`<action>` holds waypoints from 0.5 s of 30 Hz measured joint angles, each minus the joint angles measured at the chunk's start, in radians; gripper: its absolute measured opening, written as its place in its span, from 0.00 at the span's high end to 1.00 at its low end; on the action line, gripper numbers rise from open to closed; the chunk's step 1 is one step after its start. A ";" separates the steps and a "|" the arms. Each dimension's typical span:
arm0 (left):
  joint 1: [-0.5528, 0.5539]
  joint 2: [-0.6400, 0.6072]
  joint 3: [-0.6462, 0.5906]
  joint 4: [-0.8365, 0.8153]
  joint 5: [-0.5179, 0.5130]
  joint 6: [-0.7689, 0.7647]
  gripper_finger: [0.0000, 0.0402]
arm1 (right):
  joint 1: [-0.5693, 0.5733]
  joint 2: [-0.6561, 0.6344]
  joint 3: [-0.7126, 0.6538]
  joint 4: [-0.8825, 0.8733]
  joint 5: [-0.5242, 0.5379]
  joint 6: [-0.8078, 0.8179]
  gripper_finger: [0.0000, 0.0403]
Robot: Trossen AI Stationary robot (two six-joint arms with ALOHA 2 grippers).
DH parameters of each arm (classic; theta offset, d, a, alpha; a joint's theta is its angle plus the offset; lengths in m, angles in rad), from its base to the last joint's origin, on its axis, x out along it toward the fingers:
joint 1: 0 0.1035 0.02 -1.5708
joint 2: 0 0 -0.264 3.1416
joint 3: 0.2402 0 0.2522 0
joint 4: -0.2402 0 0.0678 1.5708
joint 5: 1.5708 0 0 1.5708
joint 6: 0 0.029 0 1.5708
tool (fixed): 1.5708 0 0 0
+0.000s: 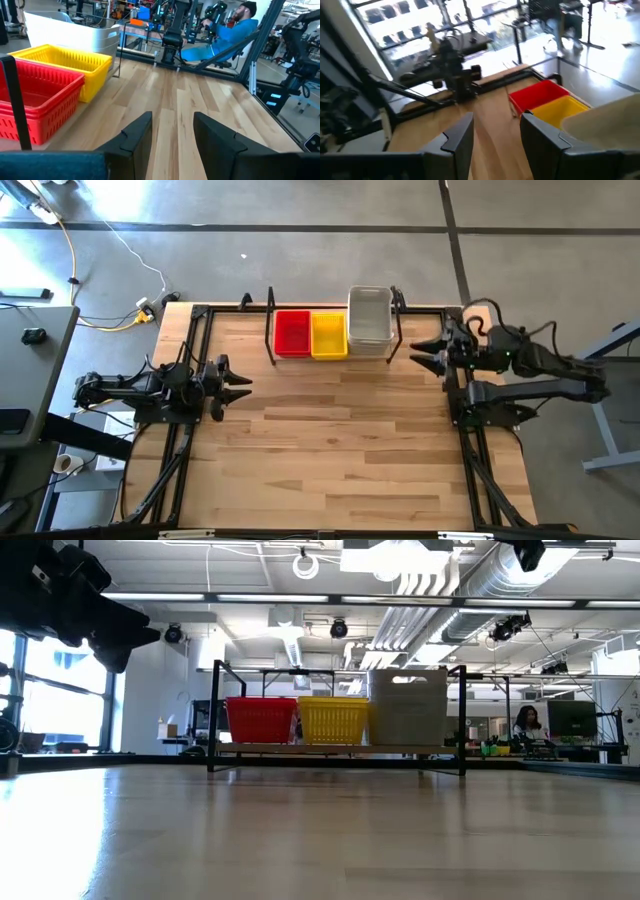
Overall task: Stack baskets on shelf by color
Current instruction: Return to Home Position
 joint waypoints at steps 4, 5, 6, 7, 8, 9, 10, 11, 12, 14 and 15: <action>0.000 0.000 0.000 0.000 0.000 0.000 0.67 | 0.000 -0.086 -0.143 0.111 -0.073 -0.046 0.64; 0.000 0.000 0.000 0.000 0.000 0.000 0.67 | 0.000 -0.106 -0.176 0.135 -0.082 -0.054 0.64; 0.000 0.000 0.000 0.000 0.000 0.000 0.67 | 0.000 -0.125 -0.206 0.153 -0.088 -0.059 0.64; 0.000 0.000 0.000 0.000 0.000 0.000 0.67 | 0.000 -0.145 -0.236 0.174 -0.090 -0.063 0.64; 0.000 0.000 0.000 0.000 0.000 0.000 0.67 | 0.000 -0.163 -0.263 0.188 -0.090 -0.066 0.64; 0.000 0.000 0.000 0.000 0.000 0.000 0.67 | 0.000 -0.181 -0.288 0.195 -0.090 -0.066 0.64; 0.000 0.000 0.000 0.000 0.000 0.000 0.67 | 0.000 -0.199 -0.312 0.198 -0.090 -0.067 0.64; 0.000 0.000 0.000 0.000 0.000 0.000 0.67 | 0.000 -0.216 -0.335 0.199 -0.090 -0.067 0.64; 0.000 0.000 0.000 0.000 0.000 0.000 0.67 | 0.000 -0.232 -0.358 0.199 -0.090 -0.066 0.64; 0.000 0.000 0.000 0.000 0.000 0.000 0.67 | 0.000 -0.265 -0.399 0.200 -0.090 -0.063 0.64; 0.000 0.000 0.000 0.000 0.000 0.000 0.67 | 0.000 -0.280 -0.416 0.201 -0.090 -0.062 0.64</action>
